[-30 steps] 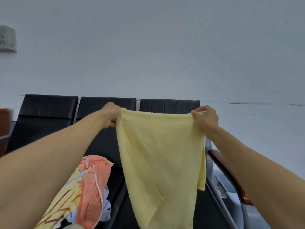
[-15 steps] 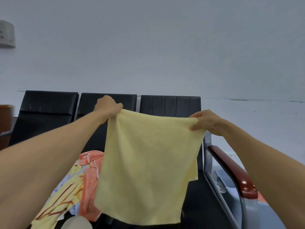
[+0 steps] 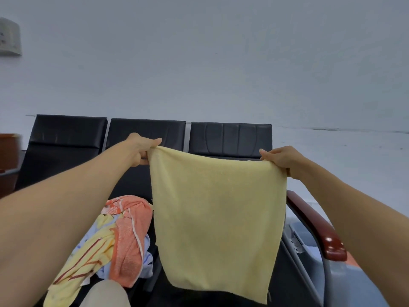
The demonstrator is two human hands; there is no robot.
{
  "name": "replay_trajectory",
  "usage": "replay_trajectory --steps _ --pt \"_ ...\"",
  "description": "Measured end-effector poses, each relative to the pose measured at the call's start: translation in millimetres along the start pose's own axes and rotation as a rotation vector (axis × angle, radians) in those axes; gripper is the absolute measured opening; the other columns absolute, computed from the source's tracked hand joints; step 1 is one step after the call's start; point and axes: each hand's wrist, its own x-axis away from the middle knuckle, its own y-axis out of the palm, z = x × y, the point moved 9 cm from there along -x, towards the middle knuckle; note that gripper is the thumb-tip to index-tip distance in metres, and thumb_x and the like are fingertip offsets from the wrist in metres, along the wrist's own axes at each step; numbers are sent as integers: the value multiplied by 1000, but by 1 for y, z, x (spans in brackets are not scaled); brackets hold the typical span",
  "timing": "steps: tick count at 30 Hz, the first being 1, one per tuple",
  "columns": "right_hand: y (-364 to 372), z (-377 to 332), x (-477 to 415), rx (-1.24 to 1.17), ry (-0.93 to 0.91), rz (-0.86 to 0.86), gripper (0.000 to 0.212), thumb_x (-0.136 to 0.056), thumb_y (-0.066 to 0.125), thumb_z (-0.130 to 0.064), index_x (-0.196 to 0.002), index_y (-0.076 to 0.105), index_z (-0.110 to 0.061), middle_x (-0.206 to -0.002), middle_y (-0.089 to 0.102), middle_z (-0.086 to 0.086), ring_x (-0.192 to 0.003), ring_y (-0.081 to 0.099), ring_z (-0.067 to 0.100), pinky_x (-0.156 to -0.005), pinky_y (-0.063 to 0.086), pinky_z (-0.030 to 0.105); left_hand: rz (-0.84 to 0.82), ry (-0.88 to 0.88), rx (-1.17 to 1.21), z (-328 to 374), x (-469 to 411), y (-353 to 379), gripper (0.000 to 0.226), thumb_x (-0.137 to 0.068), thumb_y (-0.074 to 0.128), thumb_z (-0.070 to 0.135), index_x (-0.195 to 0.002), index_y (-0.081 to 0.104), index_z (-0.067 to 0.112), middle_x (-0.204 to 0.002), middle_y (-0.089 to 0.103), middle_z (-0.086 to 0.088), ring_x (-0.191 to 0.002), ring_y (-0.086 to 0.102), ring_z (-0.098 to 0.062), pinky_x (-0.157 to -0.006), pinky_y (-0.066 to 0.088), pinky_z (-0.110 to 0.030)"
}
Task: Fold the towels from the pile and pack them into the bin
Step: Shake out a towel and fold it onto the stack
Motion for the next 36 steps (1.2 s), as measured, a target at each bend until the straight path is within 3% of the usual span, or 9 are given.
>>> replay_trajectory --steps 5,9,11,14,17,20,25,31,36 --pt "3 0 2 -68 9 -143 44 -79 70 -54 -97 75 -14 -105 67 1 -102 63 21 -85 53 33 -213 -19 -53 -5 6 5 38 -84 71 5 -121 61 5 -112 63 -11 -99 62 -25 -78 48 -39" --pt "21 5 7 77 7 -365 30 -72 84 -18 -99 73 -11 -104 71 6 -101 65 22 -88 52 31 -180 150 -367 -6 2 5 28 -78 75 -1 -104 71 9 -111 64 -9 -106 58 -25 -88 49 -36" --pt "19 5 0 253 -67 -237 20 -72 83 -12 -89 73 -12 -100 67 5 -100 61 23 -88 51 32 -70 259 -530 -4 -1 4 20 -81 76 7 -100 74 8 -112 66 -8 -104 58 -22 -87 49 -33" --pt "19 1 -7 523 -179 -45 17 -78 79 -22 -90 71 -13 -91 63 3 -92 55 20 -77 43 29 62 373 -614 2 0 7 22 -82 77 16 -102 74 6 -110 68 -9 -107 59 -23 -91 47 -33" --pt "14 -1 -10 567 -228 74 14 -80 77 -26 -87 71 -16 -88 62 4 -89 56 22 -74 44 30 113 445 -636 9 4 12 21 -82 77 17 -99 75 5 -106 70 -11 -104 61 -25 -94 50 -40" --pt "4 -3 -7 568 -239 193 19 -83 75 -24 -99 73 -14 -100 67 7 -95 62 27 -81 50 36 130 489 -660 15 8 15 22 -82 76 18 -100 75 6 -105 70 -11 -106 62 -27 -96 49 -41" --pt "-6 -8 -3 548 -248 251 14 -83 73 -17 -96 72 -13 -102 66 11 -93 62 30 -75 46 34 171 565 -693 25 16 20 20 -82 76 17 -99 74 7 -104 70 -11 -104 62 -26 -92 47 -38" --pt "-10 -8 -3 574 -246 229 14 -87 68 -15 -100 71 -13 -105 65 11 -94 62 31 -83 52 39 137 592 -745 26 14 24 23 -89 68 20 -106 72 5 -108 69 -13 -106 62 -30 -90 46 -39" --pt "-15 -14 -5 624 -259 225 22 -95 53 -16 -110 68 -12 -106 64 12 -89 61 30 -75 49 34 97 626 -862 37 15 28 28 -98 54 26 -109 70 6 -101 69 -12 -88 64 -27 -79 48 -40"
